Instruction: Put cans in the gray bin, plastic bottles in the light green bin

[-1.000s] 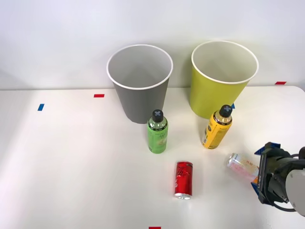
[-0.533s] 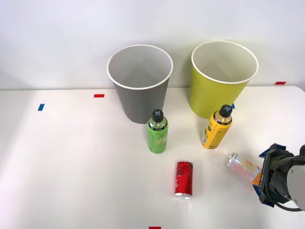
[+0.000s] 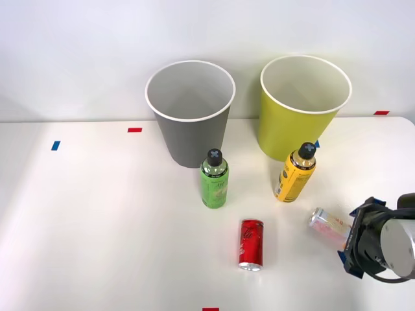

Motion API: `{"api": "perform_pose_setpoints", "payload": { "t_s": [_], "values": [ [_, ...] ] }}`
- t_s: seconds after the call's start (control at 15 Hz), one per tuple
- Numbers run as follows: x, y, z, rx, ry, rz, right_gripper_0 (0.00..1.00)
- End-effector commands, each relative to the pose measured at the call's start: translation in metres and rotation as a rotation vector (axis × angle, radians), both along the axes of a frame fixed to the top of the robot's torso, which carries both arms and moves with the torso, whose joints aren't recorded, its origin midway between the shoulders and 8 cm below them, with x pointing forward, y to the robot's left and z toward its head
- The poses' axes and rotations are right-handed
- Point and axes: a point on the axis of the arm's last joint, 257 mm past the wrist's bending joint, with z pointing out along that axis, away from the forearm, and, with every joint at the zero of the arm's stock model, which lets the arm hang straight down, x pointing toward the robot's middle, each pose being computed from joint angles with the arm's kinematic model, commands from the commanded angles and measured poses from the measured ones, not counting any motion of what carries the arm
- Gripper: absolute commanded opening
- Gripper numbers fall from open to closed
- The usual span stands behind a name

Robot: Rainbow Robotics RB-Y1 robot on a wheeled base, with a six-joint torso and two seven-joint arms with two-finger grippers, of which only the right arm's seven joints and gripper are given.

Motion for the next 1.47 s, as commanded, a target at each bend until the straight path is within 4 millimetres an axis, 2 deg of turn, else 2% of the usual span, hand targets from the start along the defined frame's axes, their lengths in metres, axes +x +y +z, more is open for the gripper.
{"api": "perform_pose_setpoints", "payload": {
  "t_s": [0.07, 0.6, 0.8, 1.47],
  "values": [
    [0.002, -0.005, 0.001, 0.017, -0.011, -0.041, 0.80],
    [0.012, -0.007, -0.023, 0.036, 0.044, -0.094, 0.81],
    [0.015, -0.007, -0.020, 0.043, 0.035, -0.099, 0.80],
    [0.010, -0.013, -0.024, -0.004, 0.053, -0.078, 0.80]
  ]
}}
